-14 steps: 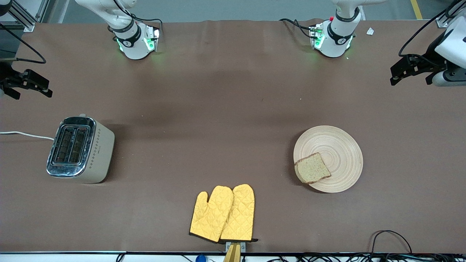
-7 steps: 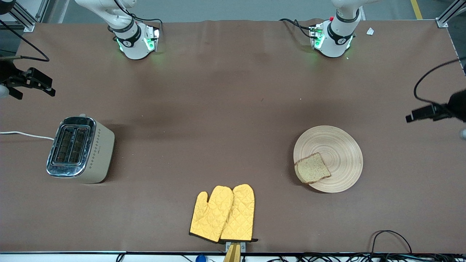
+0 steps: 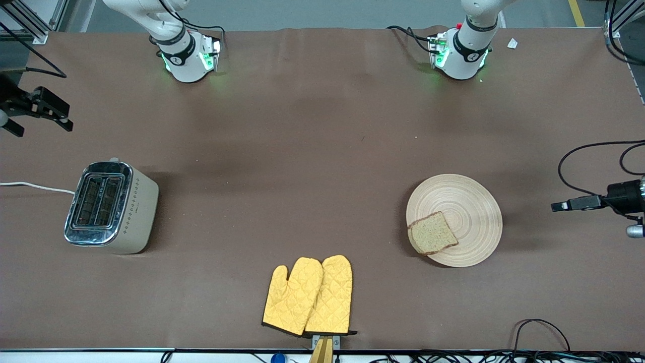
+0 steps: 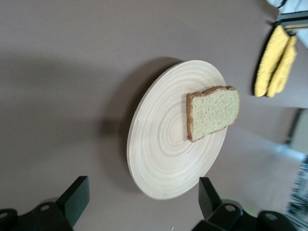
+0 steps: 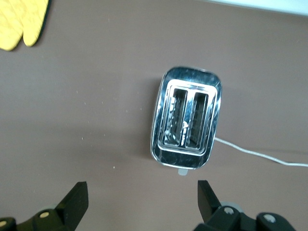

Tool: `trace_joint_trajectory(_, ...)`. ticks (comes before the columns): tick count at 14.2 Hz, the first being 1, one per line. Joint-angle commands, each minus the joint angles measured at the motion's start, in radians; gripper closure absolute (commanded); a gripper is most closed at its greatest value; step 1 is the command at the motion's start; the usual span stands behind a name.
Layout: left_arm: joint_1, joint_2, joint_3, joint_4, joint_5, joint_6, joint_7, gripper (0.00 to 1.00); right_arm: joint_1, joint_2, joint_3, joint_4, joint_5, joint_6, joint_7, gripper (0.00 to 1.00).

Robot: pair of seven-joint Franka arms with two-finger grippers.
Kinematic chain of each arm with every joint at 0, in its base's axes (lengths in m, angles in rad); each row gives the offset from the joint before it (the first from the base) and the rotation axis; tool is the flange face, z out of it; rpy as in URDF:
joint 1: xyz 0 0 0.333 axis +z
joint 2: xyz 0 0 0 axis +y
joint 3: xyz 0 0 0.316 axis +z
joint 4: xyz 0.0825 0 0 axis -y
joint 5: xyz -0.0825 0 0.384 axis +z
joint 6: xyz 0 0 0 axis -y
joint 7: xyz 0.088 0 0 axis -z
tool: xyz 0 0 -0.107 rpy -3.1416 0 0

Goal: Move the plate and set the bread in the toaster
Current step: 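Reach the left gripper down to the wooden plate's rim, then push the plate toward the toaster while the right gripper reaches the toaster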

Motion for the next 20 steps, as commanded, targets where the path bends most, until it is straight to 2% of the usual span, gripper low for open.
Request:
trace_joint_trajectory(1, 0.016, 0.115, -0.009, 0.032, -0.124, 0.034, 0.119, 0.05, 0.003, -0.002, -0.007, 0.036, -0.015, -0.035, -0.019, 0.00)
trace_joint_trajectory(4, 0.015, 0.196, -0.009, 0.030, -0.221, 0.048, 0.212, 0.13, -0.001, 0.005, -0.009, 0.030, -0.015, -0.061, -0.076, 0.00)
trace_joint_trajectory(5, 0.013, 0.219, -0.010, 0.032, -0.245, 0.048, 0.235, 0.20, -0.001, 0.005, -0.009, 0.030, -0.015, -0.076, -0.077, 0.00)
trace_joint_trajectory(7, 0.001, 0.236, -0.010, 0.030, -0.281, 0.049, 0.240, 0.24, -0.004, 0.005, -0.010, 0.033, -0.015, -0.076, -0.065, 0.00)
trace_joint_trajectory(14, -0.050, 0.293, -0.022, 0.027, -0.266, 0.038, 0.355, 0.50, -0.017, 0.018, -0.012, 0.030, -0.013, -0.066, -0.062, 0.00)
trace_joint_trajectory(18, -0.063, 0.301, -0.022, 0.025, -0.266, 0.037, 0.409, 0.82, -0.015, 0.018, -0.009, 0.030, -0.009, -0.093, 0.030, 0.00)
trace_joint_trajectory(20, -0.076, 0.299, -0.022, 0.025, -0.266, 0.035, 0.414, 0.91, -0.017, 0.018, -0.010, 0.030, -0.002, -0.089, 0.030, 0.00)
